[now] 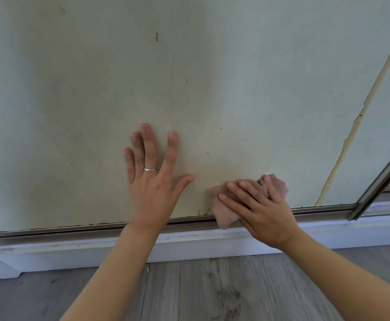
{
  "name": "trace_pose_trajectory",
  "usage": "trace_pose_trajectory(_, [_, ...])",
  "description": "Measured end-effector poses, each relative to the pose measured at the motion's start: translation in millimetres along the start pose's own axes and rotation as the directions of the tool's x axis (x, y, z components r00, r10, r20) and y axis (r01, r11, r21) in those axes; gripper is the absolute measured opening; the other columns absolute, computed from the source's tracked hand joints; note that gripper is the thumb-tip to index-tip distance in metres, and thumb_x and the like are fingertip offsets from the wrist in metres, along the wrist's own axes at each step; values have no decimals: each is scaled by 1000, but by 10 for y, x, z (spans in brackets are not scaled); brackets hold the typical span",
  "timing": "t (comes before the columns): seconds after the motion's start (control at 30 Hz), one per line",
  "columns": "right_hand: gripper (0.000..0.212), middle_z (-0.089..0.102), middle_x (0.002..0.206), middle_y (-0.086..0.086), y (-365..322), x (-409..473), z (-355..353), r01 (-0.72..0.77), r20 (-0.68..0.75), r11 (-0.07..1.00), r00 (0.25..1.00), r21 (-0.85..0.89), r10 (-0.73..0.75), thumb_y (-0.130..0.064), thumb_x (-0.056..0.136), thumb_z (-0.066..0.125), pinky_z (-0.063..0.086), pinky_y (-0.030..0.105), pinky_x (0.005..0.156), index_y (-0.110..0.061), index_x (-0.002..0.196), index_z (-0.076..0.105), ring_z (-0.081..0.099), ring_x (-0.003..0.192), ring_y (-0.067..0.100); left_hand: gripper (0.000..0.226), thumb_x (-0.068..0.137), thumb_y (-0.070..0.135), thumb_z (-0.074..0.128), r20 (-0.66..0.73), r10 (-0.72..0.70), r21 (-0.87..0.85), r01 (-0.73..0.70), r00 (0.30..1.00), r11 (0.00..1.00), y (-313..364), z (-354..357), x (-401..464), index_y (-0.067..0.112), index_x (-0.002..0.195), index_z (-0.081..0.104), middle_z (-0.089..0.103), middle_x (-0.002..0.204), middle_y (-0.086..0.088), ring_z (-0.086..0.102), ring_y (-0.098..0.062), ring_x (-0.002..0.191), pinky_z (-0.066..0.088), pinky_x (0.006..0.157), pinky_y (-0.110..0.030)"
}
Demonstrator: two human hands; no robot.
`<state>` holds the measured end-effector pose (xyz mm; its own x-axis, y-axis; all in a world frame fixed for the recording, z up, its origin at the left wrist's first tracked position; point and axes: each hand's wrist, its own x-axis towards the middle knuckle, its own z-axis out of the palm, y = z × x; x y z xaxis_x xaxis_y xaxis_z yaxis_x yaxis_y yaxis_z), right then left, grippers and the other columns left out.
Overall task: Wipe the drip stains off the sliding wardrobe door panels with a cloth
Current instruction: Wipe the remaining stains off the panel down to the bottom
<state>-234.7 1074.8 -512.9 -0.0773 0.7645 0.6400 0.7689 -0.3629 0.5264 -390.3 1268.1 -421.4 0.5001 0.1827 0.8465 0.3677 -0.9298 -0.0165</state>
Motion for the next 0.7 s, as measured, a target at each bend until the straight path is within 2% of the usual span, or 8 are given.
trace_pose_trajectory(0.07, [45, 27, 153, -1, -130, -22, 75, 47, 14, 999, 999, 2, -47, -30, 99, 29, -1, 48, 120, -25, 144, 33, -2, 150, 19, 86, 84, 57, 47, 0, 24, 30, -24, 1000, 999, -57, 65, -126, 30, 149, -2, 7, 146, -25, 1, -40, 136, 1, 115, -43])
trace_pose_trajectory(0.13, [55, 13, 161, 0, -340, 29, 166, 108, 23, 994, 994, 32, -109, -27, 91, 40, -2, 47, 120, -23, 145, 33, -4, 149, 18, 83, 85, 57, 46, -5, 7, 25, -7, 1000, 1000, -71, 107, -163, 31, 149, 1, 7, 145, -25, 2, -41, 136, 1, 115, -43])
trace_pose_trajectory(0.2, [58, 3, 163, 1, -493, 96, 196, 142, 25, 988, 989, 67, -144, -27, 89, 40, -4, 46, 120, -22, 146, 32, -4, 149, 17, 84, 86, 59, 44, -21, 2, 24, -2, 1000, 1000, -61, 124, -158, 30, 149, -3, 7, 145, -25, 3, -42, 135, 0, 115, -42])
trace_pose_trajectory(0.3, [58, 22, 156, -3, -492, 14, 220, 166, 46, 983, 984, 77, -169, -27, 87, 39, -4, 44, 120, -21, 145, 32, 6, 147, 17, 85, 85, 60, 45, -29, 12, 27, -11, 1000, 1000, -83, 148, -169, 31, 148, -5, 8, 145, -24, -2, -39, 138, -2, 115, -40])
trace_pose_trajectory(0.37, [59, 27, 152, -4, -394, -72, 184, 161, 81, 985, 983, 67, -166, -27, 86, 40, -3, 44, 120, -21, 144, 33, 12, 143, 16, 85, 85, 62, 45, -41, 9, 31, -8, 999, 999, -101, 161, -166, 32, 148, -5, 8, 145, -23, -9, -33, 141, -2, 115, -39])
trace_pose_trajectory(0.5, [58, 28, 151, -4, -495, 51, 170, 135, 68, 987, 988, 85, -141, -24, 85, 41, -3, 44, 120, -20, 143, 35, 12, 144, 16, 83, 87, 63, 42, -68, 14, 37, -12, 998, 999, -116, 189, -164, 31, 148, -3, 9, 144, -23, -18, -20, 142, -2, 115, -40])
trace_pose_trajectory(0.6, [56, 28, 152, -3, -708, 253, 196, 139, 41, 978, 988, 157, -147, -23, 87, 42, -2, 43, 121, -18, 143, 36, 3, 148, 15, 81, 88, 65, 40, -91, 32, 46, -27, 995, 999, -141, 204, -176, 30, 148, -1, 12, 144, -24, -19, -17, 141, -1, 115, -40])
trace_pose_trajectory(0.7, [58, 16, 160, 0, -608, 80, 195, 145, 66, 983, 986, 116, -153, -24, 88, 40, -2, 43, 121, -18, 145, 33, -2, 149, 15, 84, 87, 64, 44, -87, 41, 38, -38, 995, 999, -140, 199, -178, 30, 148, -2, 11, 144, -24, -19, -17, 141, -1, 115, -40])
